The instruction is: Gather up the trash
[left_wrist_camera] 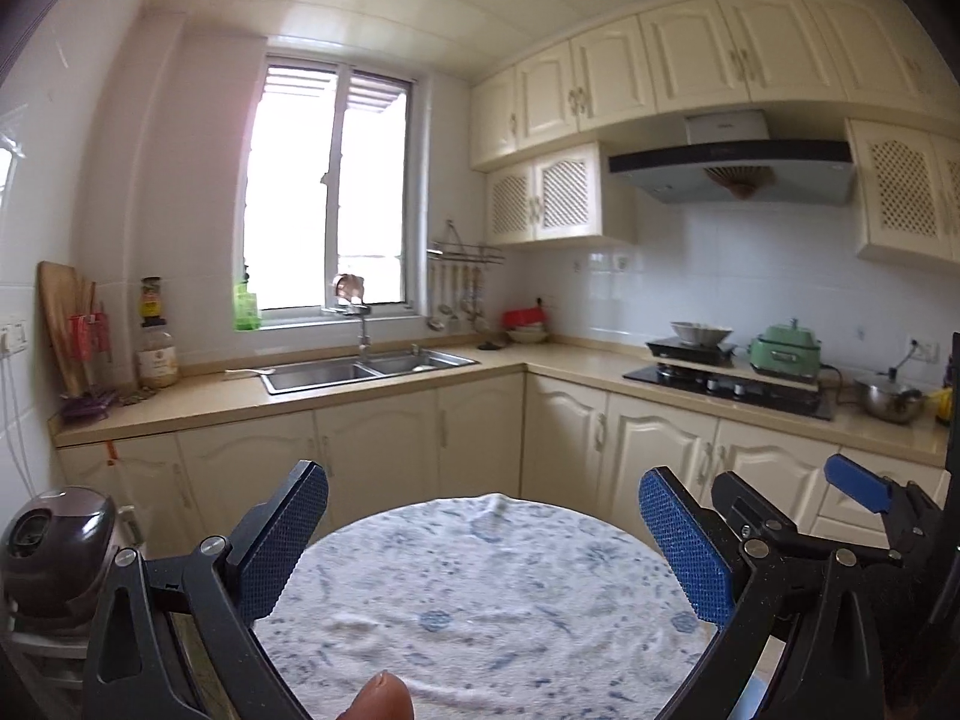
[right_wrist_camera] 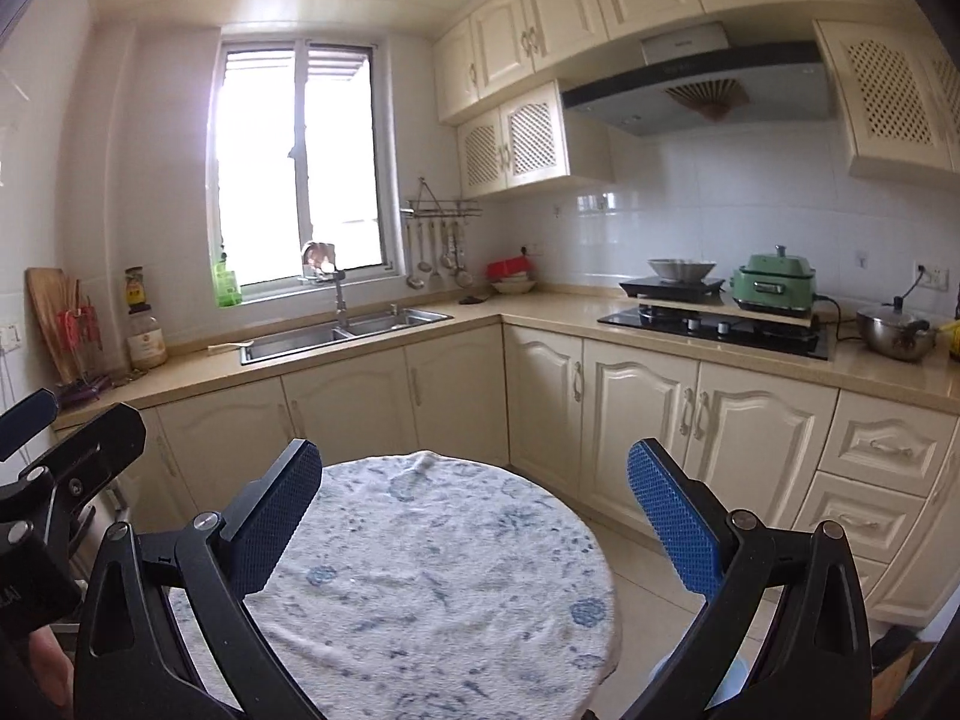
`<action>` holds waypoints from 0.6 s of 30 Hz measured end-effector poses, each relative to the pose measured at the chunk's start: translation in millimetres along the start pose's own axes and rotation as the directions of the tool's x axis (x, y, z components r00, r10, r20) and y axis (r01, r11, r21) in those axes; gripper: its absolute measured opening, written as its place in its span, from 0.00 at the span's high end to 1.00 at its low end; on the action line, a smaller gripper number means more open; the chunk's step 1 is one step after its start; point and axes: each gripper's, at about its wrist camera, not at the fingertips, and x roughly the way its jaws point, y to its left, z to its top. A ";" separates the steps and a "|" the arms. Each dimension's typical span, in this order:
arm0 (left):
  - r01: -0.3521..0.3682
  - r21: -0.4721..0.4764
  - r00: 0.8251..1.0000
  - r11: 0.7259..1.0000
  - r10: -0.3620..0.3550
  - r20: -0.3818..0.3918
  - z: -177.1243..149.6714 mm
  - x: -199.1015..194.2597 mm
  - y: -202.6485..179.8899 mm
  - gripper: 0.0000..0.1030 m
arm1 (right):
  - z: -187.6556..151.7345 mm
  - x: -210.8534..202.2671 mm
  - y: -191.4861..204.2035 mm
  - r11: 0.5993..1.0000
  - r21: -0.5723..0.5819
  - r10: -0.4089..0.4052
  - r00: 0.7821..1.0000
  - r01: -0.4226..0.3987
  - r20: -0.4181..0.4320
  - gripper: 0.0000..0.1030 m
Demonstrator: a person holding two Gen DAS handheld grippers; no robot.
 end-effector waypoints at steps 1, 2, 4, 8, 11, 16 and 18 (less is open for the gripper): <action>-0.006 -0.004 1.000 1.000 0.006 0.003 -3.1 -2.5 -5.7 0.01 | -0.4 -4.3 2.4 1.000 -0.005 -0.001 1.000 0.001 0.003 0.00; -0.008 -0.009 1.000 1.000 0.008 0.006 -3.9 -1.2 -9.6 0.01 | 0.2 -6.6 4.7 1.000 -0.011 -0.002 1.000 0.002 0.007 0.00; -0.025 -0.015 1.000 1.000 0.025 0.018 -9.2 -4.0 -17.0 0.01 | 1.2 -12.9 7.6 1.000 -0.013 0.006 1.000 -0.006 0.012 0.00; -0.044 -0.027 0.999 0.999 0.044 0.021 -18.9 -6.7 -30.5 0.01 | 2.1 -16.8 7.7 1.000 -0.021 0.007 1.000 -0.007 0.014 0.00; -0.040 -0.040 0.999 0.998 0.041 0.010 -20.1 -3.1 -37.1 0.01 | 1.8 -18.0 7.6 1.000 -0.025 0.001 1.000 -0.001 0.018 0.00; -0.059 -0.039 0.998 0.997 0.060 0.005 -19.8 -3.1 -46.1 0.01 | 4.1 -19.6 10.2 0.999 -0.036 0.005 1.000 -0.004 0.025 0.00; -0.058 -0.045 0.998 0.997 0.058 0.004 -15.8 7.6 -46.2 0.01 | 3.6 -19.4 11.8 0.999 -0.036 0.009 1.000 -0.008 0.025 0.00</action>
